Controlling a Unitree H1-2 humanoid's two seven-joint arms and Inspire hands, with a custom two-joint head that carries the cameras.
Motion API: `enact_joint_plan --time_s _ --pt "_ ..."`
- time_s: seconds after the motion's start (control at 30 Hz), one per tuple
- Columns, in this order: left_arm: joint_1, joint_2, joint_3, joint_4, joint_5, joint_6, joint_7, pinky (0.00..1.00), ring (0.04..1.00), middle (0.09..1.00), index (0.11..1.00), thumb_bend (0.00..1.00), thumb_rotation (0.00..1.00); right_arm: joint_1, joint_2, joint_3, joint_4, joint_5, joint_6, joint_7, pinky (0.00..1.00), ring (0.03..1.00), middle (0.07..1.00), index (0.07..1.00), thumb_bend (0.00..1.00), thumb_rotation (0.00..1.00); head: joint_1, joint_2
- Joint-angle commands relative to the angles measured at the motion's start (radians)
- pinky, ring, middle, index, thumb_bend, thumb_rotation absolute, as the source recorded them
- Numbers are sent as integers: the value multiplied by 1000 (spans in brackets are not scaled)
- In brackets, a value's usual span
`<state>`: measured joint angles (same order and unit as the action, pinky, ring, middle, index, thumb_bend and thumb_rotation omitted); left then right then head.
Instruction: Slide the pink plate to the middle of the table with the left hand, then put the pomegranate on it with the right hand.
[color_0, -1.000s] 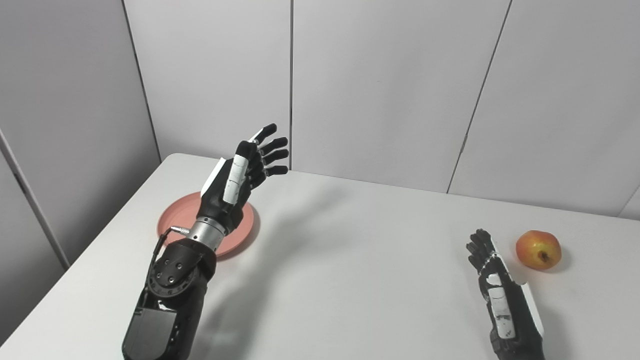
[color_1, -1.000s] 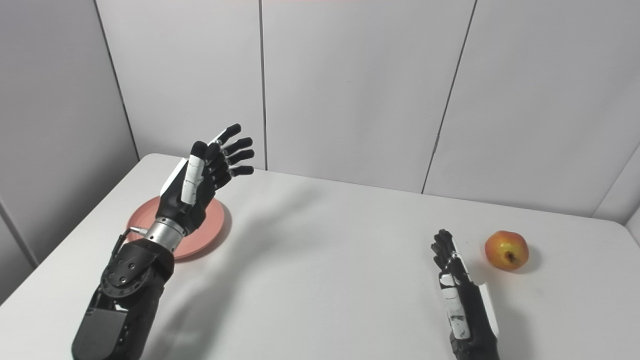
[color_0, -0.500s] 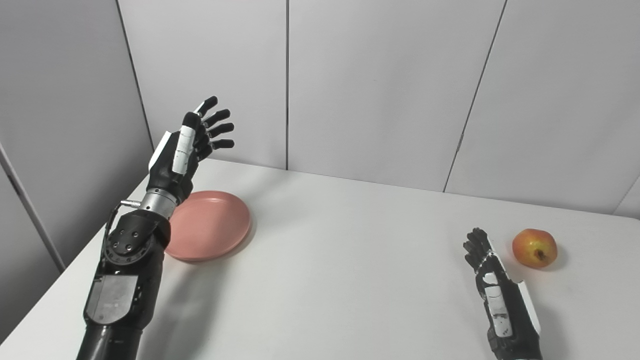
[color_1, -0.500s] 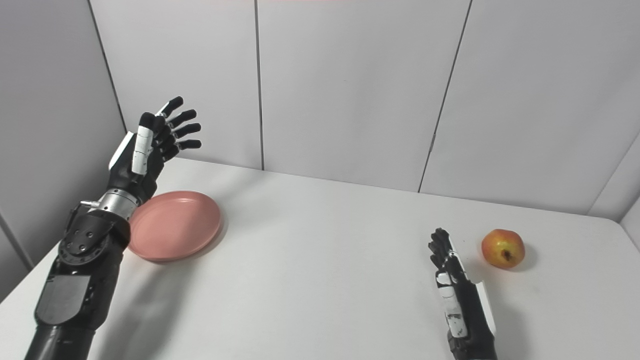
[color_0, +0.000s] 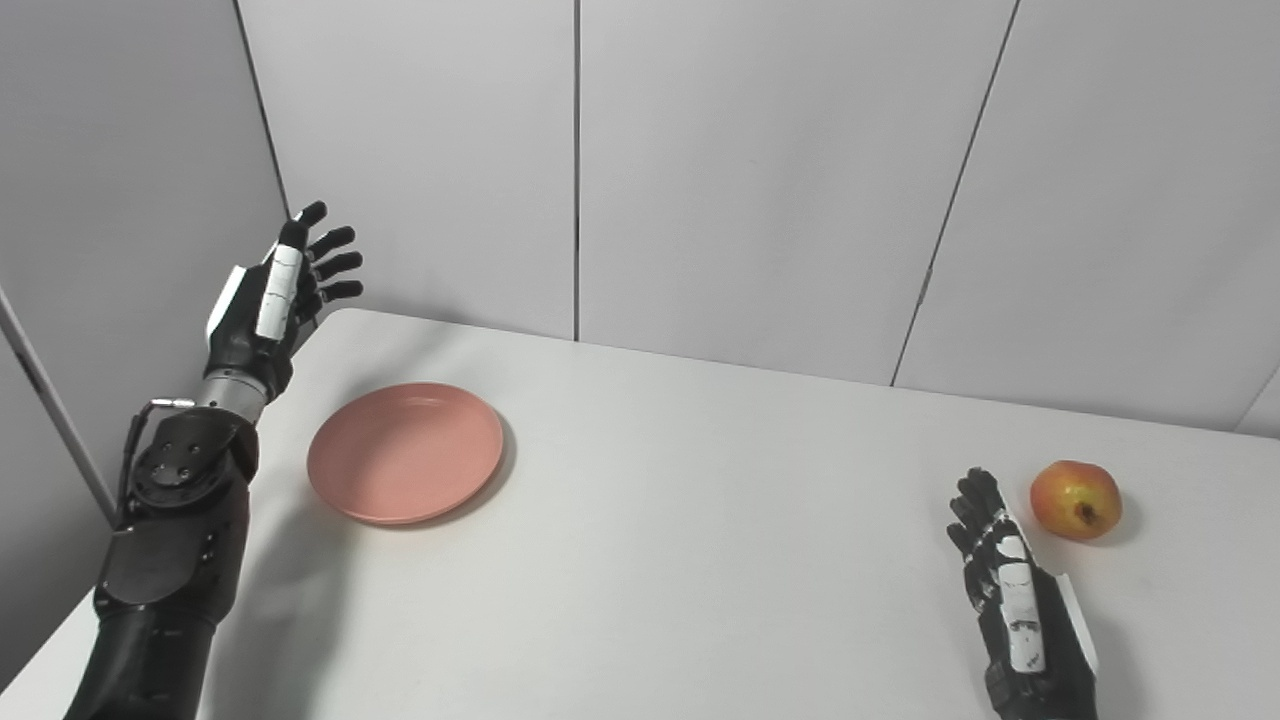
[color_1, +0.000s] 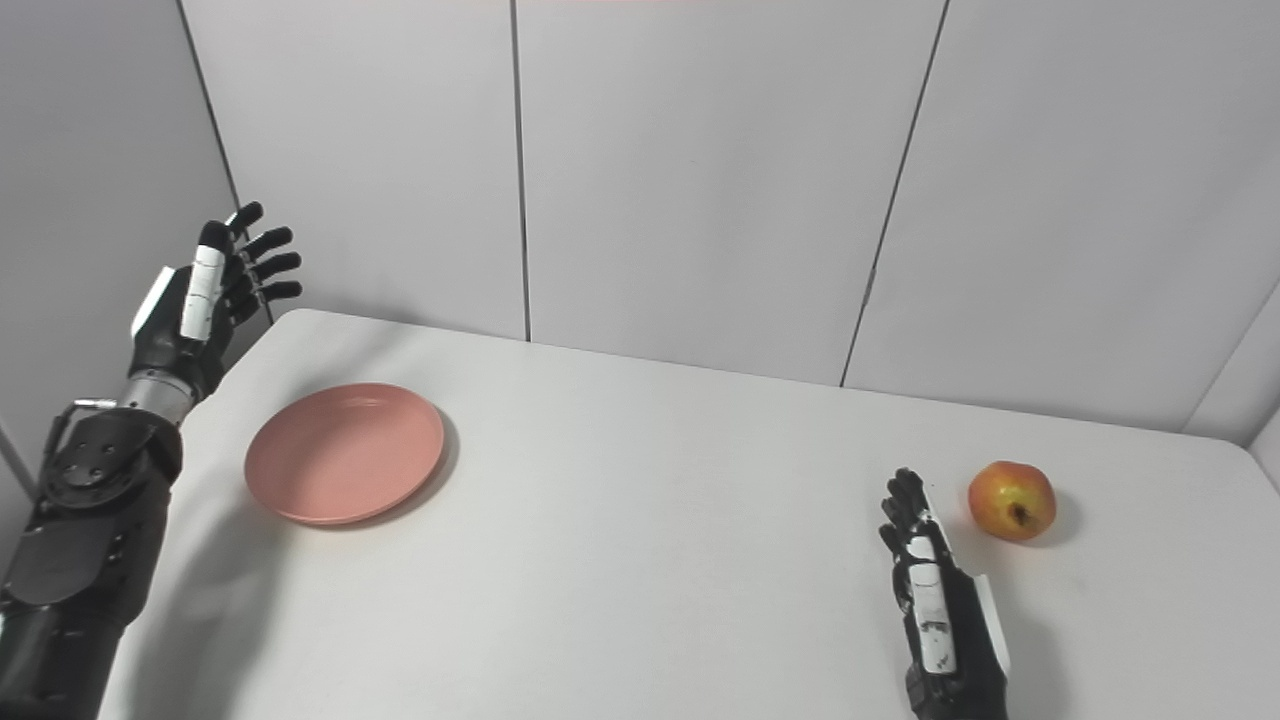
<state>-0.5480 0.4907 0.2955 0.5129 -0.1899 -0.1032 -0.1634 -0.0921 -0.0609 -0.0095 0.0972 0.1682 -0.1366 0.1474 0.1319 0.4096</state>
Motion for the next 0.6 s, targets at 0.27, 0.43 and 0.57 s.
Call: enact_joint_plan --time_s 0.27,0.43,0.57 --pt "-91 94 9 107 9 -135 7 746 842 882 919 1000 983 90 21 5 35 25 87 5 1000 1000 995 966 729 949 10 -9" --pt "-91 103 8 120 11 -126 19 743 841 881 933 1000 980 94 20 3 9 18 156 -8 1000 1000 998 973 703 946 9 -7" --pt "-89 105 7 138 7 -127 14 750 842 877 928 1000 975 97 19 1 1 16 168 -7 1000 1000 1000 976 672 936 9 -4"
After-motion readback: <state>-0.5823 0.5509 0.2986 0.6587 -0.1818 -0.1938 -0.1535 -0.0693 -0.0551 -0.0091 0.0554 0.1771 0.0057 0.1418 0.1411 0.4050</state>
